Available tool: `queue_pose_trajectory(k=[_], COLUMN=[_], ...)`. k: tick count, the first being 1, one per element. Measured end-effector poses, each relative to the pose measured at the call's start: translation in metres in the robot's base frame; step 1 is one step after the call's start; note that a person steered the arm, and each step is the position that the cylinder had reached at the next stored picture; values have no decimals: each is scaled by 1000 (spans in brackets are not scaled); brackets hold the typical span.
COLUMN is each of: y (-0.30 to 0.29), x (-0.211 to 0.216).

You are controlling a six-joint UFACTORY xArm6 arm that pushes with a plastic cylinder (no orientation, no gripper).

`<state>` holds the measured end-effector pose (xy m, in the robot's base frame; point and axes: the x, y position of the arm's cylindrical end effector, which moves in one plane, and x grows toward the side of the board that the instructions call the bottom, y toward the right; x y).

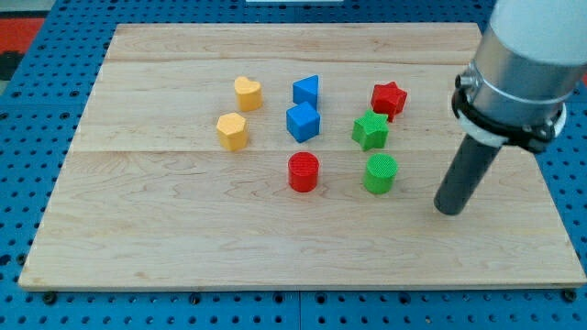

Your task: Place the red circle left to the green circle

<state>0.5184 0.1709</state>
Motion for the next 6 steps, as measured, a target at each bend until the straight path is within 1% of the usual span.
queue_pose_trajectory(k=[1, 2, 6], y=[0, 0, 0], x=[-28, -46, -59])
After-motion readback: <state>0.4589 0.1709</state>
